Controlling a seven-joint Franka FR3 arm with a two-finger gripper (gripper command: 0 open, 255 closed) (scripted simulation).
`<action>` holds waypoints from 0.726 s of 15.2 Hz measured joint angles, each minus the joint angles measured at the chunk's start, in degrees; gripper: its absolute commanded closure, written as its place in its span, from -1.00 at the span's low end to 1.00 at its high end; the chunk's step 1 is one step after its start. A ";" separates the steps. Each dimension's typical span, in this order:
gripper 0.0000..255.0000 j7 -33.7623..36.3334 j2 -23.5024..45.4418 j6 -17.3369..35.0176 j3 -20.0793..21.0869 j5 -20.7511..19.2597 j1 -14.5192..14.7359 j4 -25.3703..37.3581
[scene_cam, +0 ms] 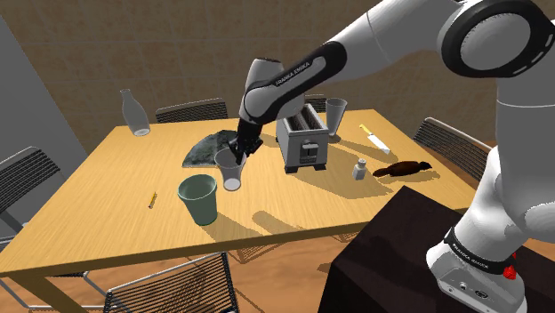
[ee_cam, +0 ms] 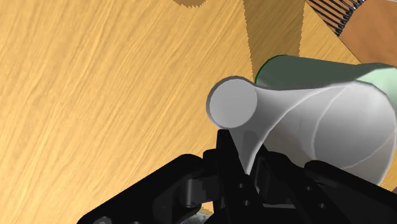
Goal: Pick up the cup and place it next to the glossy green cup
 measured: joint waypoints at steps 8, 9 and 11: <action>1.00 -1.73 3.82 4.41 0.72 1.31 -0.44 -0.69; 1.00 -1.93 4.28 4.89 0.82 1.45 -0.49 -0.72; 1.00 -2.38 5.25 6.03 1.05 1.79 -0.62 -0.91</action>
